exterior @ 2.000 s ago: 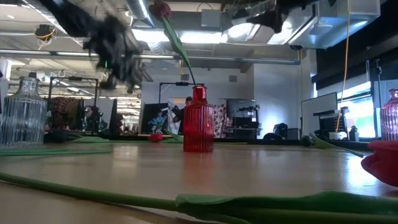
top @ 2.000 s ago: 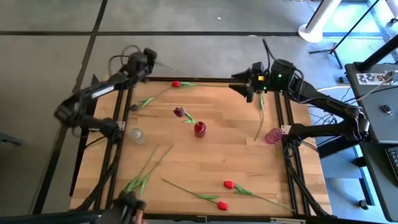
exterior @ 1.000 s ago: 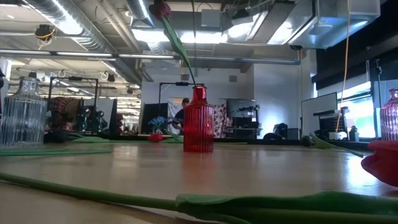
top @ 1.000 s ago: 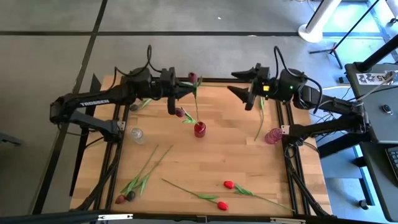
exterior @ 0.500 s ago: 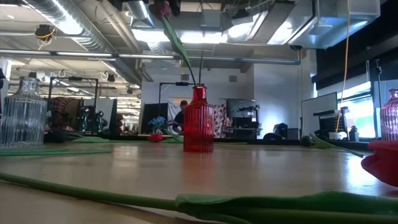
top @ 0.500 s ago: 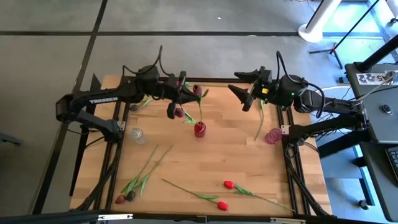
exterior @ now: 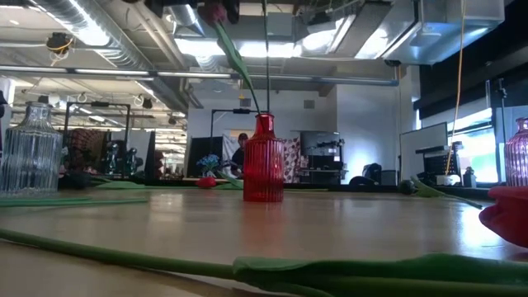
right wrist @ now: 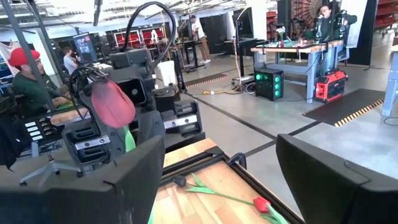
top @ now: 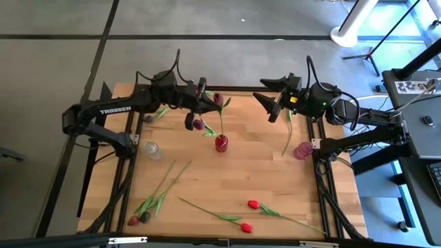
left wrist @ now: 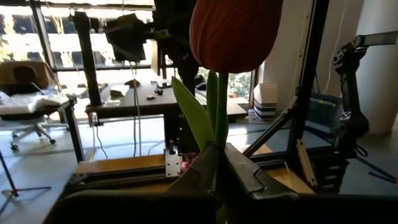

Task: Sort flowers into vase by color
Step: Put the top dark red tulip into the red vase, then put the dark red tulip into the red vase

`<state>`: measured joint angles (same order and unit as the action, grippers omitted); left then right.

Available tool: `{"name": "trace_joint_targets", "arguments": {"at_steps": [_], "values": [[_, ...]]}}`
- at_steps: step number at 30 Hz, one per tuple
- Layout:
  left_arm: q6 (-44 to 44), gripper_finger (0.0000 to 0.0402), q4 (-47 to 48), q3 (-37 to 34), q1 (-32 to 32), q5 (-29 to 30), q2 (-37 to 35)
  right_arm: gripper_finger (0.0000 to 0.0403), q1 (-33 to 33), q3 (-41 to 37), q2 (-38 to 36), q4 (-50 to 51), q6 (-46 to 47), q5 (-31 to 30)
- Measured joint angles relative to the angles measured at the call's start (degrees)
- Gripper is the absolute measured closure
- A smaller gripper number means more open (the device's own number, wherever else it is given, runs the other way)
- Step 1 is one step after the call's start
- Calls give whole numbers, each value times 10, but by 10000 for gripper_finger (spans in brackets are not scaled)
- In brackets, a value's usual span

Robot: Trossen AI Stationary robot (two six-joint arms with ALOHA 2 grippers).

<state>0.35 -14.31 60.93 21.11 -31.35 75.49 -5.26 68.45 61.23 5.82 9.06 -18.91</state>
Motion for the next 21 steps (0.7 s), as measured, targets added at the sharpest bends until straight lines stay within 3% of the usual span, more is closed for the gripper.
{"name": "trace_joint_targets", "arguments": {"at_steps": [7, 11, 18, 21], "values": [[15, 401, 42, 0, -11, 4, 5, 95, 0, 0, 0, 0, 0, 0], [17, 397, 52, 0, -4, 48, 14, 95, 0, 0, 0, 1, 0, 0], [17, 329, 126, 2, -3, 53, 10, 95, 0, 0, 0, 3, 0, 0], [18, 296, 201, 36, -11, 52, 9, 95, 0, 0, 0, 5, -1, 0]]}}
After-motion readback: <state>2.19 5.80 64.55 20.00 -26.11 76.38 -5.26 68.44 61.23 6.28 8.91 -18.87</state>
